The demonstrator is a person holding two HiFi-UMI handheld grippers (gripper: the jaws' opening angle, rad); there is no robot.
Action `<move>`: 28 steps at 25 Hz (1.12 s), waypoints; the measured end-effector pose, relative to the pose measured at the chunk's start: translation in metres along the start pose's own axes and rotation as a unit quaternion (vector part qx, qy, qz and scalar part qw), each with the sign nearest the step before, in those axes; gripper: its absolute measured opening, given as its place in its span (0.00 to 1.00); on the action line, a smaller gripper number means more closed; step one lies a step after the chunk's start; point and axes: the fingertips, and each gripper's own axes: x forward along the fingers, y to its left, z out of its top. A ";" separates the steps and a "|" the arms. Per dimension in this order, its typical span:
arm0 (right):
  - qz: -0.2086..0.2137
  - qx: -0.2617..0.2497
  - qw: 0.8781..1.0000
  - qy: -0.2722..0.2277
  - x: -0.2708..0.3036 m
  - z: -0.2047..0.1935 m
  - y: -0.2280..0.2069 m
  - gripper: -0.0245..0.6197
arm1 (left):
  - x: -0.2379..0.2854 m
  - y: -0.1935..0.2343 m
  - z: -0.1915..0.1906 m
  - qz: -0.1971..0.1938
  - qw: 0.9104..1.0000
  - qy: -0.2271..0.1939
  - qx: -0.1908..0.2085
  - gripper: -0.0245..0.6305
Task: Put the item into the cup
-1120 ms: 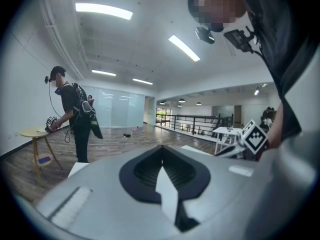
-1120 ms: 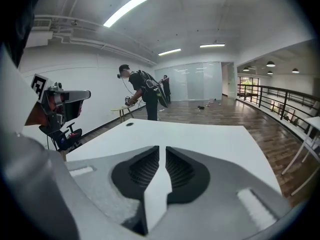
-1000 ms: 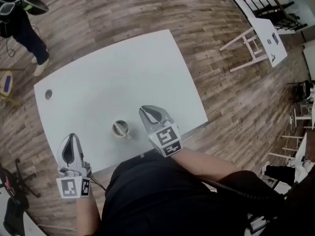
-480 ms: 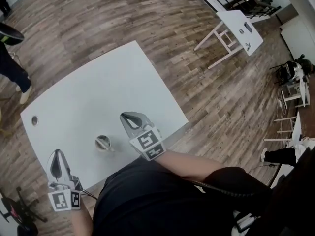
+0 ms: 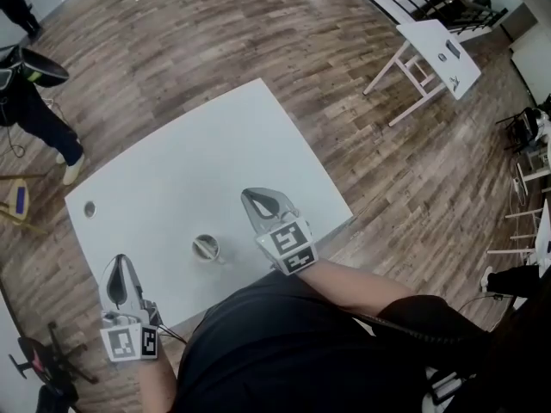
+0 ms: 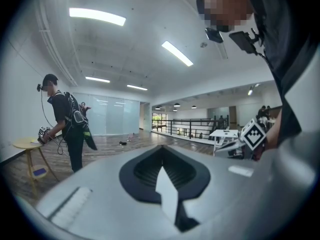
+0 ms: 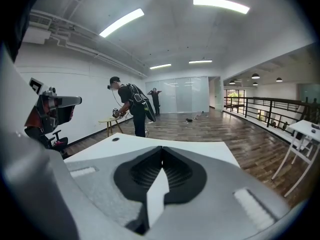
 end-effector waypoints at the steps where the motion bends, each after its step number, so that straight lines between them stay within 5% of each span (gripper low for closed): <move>1: -0.002 -0.005 1.000 -0.003 -0.001 0.001 -0.002 0.04 | 0.000 0.000 0.001 0.004 1.000 -0.002 0.001 0.04; 17: -0.023 -0.051 0.995 -0.086 -0.018 0.056 -0.023 0.04 | 0.001 0.005 0.006 0.036 0.999 -0.028 -0.018 0.04; 28: -0.036 -0.060 0.991 -0.113 -0.033 0.054 -0.038 0.04 | 0.012 0.002 -0.004 0.035 0.999 -0.032 -0.019 0.04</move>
